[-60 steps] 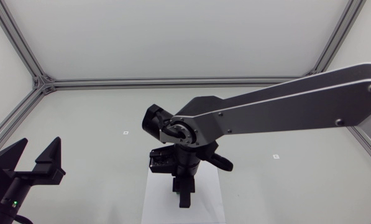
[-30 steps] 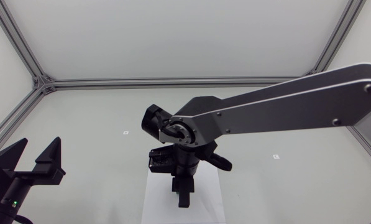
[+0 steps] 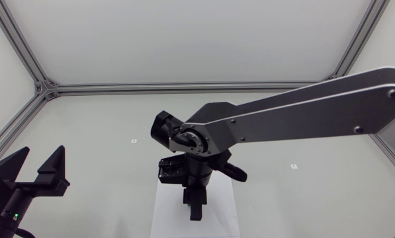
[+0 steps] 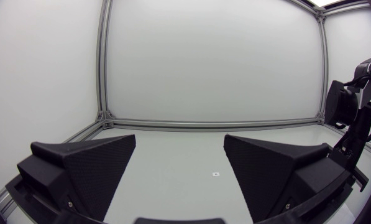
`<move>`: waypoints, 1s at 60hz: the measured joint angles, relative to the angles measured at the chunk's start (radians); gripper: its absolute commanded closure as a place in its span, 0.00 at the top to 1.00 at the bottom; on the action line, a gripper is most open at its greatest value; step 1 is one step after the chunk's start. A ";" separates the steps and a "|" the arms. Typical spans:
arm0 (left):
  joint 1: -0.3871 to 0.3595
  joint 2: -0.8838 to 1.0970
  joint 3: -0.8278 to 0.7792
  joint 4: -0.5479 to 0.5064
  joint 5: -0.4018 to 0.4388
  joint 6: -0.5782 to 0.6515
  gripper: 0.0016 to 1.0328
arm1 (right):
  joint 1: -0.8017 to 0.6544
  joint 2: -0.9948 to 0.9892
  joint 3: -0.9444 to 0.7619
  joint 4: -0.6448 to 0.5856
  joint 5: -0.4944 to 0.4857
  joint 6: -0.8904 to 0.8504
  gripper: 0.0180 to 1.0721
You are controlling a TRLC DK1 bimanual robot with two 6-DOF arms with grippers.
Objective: Pick up the orange 2x2 brick with the right arm and stack it on top of the green 2x2 brick in the center
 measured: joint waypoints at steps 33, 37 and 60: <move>0.000 0.000 0.000 0.000 0.000 0.000 0.96 | 0.006 0.005 0.000 -0.018 0.000 0.004 0.06; 0.000 0.000 0.000 0.000 0.000 0.000 0.96 | 0.006 0.005 0.000 -0.018 0.000 0.005 0.06; 0.000 0.000 0.000 0.000 0.000 0.000 0.96 | 0.005 0.035 0.039 -0.028 0.000 0.008 0.06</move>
